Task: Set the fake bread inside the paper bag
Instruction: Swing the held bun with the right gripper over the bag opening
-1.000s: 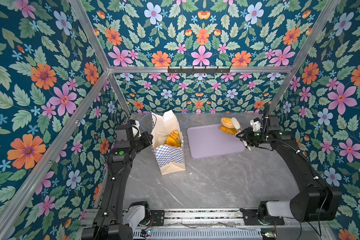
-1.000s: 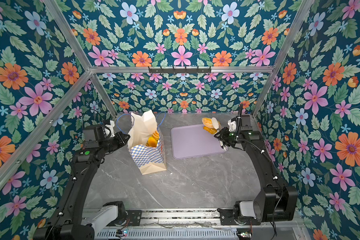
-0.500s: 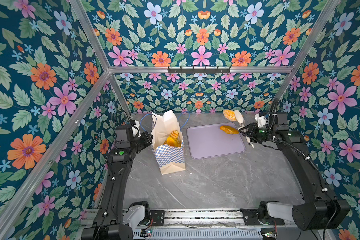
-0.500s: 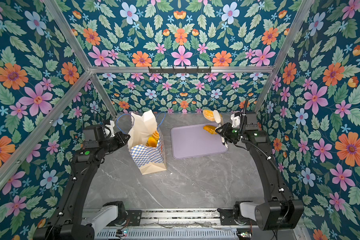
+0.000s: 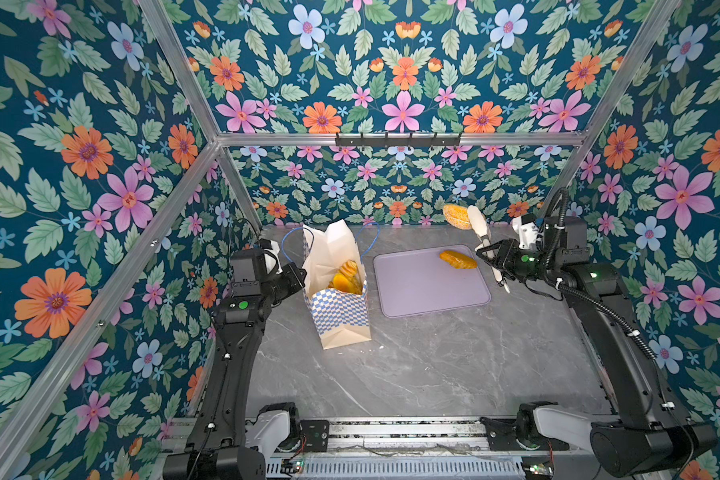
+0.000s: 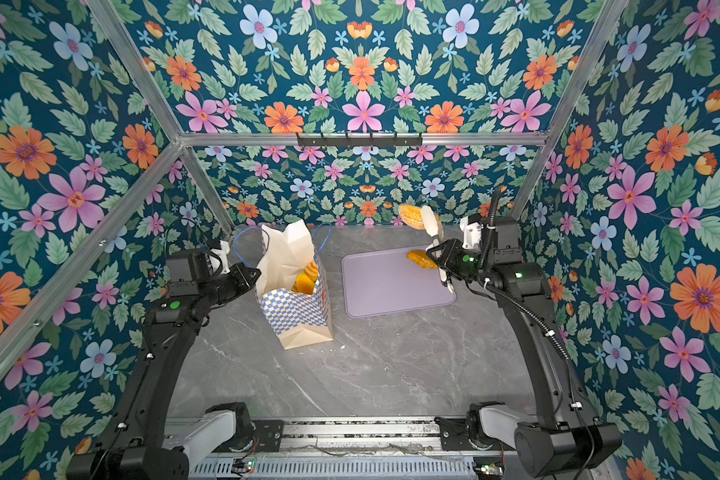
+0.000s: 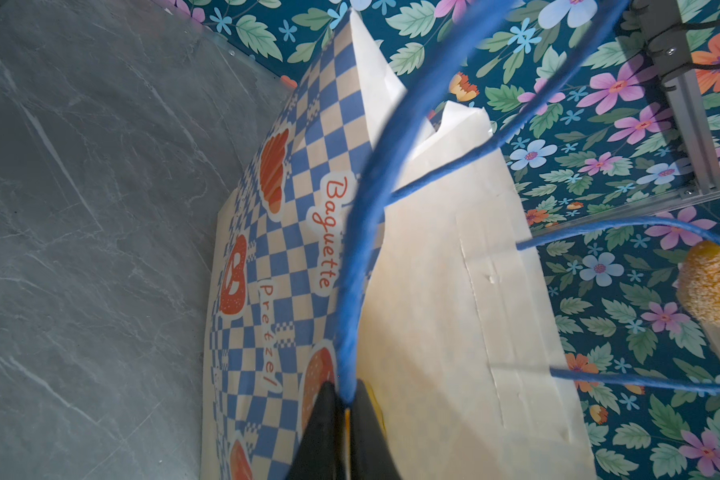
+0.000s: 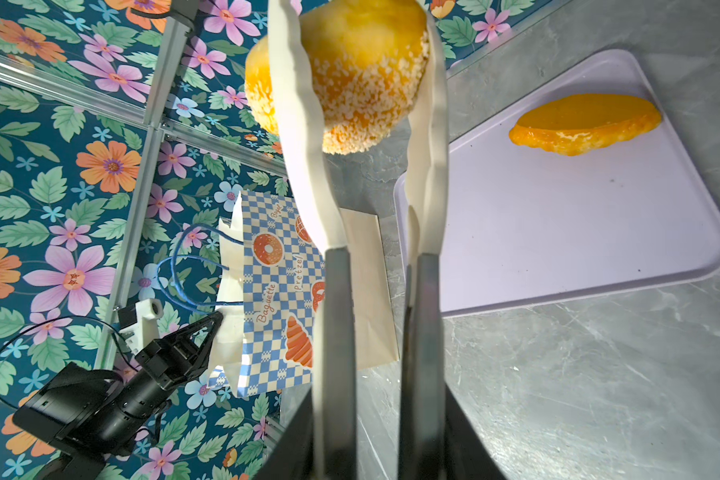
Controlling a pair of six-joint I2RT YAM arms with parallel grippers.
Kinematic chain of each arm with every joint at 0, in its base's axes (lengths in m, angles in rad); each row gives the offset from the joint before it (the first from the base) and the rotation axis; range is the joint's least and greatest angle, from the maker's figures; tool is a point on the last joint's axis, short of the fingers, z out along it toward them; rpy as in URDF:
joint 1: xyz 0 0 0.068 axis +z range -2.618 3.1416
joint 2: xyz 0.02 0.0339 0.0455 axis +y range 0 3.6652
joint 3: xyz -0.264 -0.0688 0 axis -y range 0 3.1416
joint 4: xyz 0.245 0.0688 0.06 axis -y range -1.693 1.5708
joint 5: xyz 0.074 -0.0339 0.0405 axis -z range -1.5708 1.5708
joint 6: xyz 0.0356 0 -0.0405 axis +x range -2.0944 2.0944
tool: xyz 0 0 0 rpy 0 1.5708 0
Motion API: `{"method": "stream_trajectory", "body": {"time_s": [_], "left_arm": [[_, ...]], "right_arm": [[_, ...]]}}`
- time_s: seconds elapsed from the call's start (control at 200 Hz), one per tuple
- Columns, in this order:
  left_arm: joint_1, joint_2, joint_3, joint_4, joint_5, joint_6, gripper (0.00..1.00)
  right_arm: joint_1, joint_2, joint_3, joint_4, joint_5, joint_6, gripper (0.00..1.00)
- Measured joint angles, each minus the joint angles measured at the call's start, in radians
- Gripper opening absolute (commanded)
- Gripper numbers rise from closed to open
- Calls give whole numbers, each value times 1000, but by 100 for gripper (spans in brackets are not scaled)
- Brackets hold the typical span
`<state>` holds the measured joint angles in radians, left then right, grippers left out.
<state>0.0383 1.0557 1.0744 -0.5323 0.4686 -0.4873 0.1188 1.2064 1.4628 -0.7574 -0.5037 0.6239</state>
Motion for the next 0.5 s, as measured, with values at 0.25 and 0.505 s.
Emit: {"method": "stream_trajectory", "body": {"time_s": [0.25,0.505], "left_arm": [[0,0,0,1,0,0,11],[0,-6,-1,0,0,0,11]], "right_arm": [[22,-18,25,-26,34,0,36],[55,-43,45,-29,40,0,36]]}}
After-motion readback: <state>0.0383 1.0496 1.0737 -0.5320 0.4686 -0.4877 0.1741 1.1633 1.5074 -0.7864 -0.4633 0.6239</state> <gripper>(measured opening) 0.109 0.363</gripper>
